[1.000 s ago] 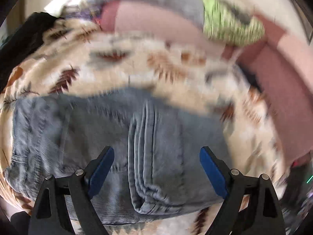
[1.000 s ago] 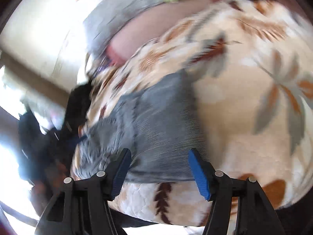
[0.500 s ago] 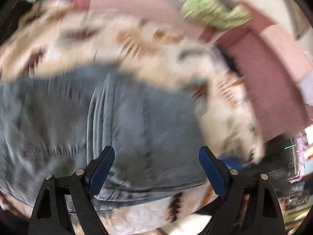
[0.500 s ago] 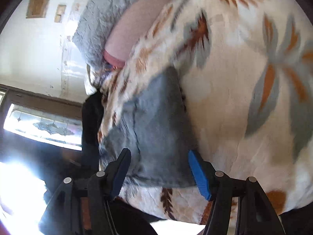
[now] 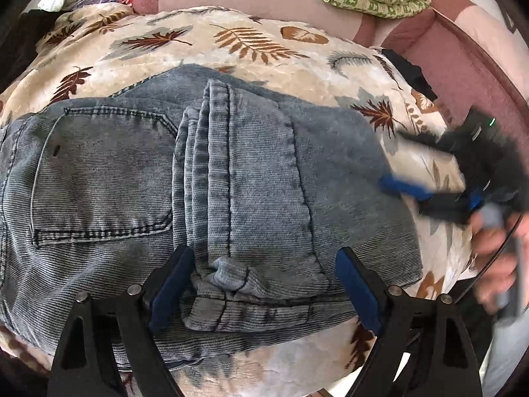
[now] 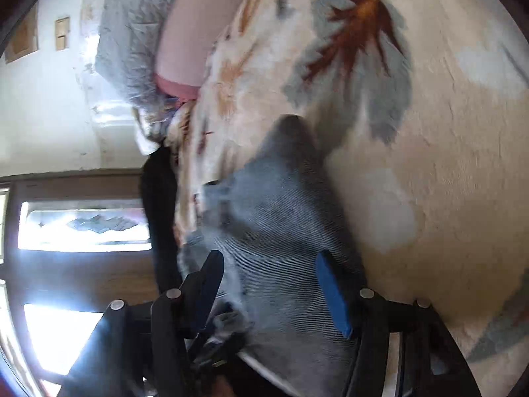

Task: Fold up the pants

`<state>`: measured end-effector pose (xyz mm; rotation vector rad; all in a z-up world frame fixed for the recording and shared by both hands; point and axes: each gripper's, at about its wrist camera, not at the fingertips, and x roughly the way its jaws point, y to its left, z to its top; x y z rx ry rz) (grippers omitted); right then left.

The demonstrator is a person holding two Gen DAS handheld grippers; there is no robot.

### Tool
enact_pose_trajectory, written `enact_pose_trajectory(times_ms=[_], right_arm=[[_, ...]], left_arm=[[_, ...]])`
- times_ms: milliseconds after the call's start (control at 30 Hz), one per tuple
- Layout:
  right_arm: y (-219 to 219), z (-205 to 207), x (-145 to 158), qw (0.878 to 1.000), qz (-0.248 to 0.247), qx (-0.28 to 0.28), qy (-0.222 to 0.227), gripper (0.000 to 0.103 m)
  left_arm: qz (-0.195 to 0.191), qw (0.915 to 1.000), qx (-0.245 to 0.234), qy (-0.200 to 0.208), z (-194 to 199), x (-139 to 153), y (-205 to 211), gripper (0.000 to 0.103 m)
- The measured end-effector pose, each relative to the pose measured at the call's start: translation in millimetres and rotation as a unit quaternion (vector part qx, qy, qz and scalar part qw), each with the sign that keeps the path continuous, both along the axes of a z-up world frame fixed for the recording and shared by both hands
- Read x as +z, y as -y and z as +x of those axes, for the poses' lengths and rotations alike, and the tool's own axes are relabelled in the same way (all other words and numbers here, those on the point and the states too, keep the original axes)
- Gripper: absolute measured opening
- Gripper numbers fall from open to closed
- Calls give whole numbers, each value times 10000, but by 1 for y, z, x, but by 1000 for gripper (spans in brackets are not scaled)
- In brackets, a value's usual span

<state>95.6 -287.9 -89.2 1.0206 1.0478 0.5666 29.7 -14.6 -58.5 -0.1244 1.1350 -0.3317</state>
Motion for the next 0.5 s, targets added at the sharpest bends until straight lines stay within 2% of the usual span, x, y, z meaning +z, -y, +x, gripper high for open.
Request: enact_pose_trajectory(times_ms=[67,133,200,267,300,367,500], right_arm=[[1,12,17,9997,14,-12,231,65],[-3,31,21,9996,73,23,254,66],[-15,54,14,9995,62,236,195,67],[-18,74,-6,9993,-256,244,-121,67],[-18,81,-14,9994,-192,233,-162,66],[-12,80,-16,9999,88,81,-111,66],[-10,50,7,9995,-110,202,206,67]], left_arm=[[42,10000,-5,50,0,1,2,88],[81,10000,-3,47,1,0,3,88],[87,9999,-12,53,0,0,3,88],[75,10000,-24,57,1,0,3,88],[77,9999,-37,67,1,0,3,88],[115,9999,-73,95,0,0,4,88],[149,9997,-106,138,-2,2,5,88]])
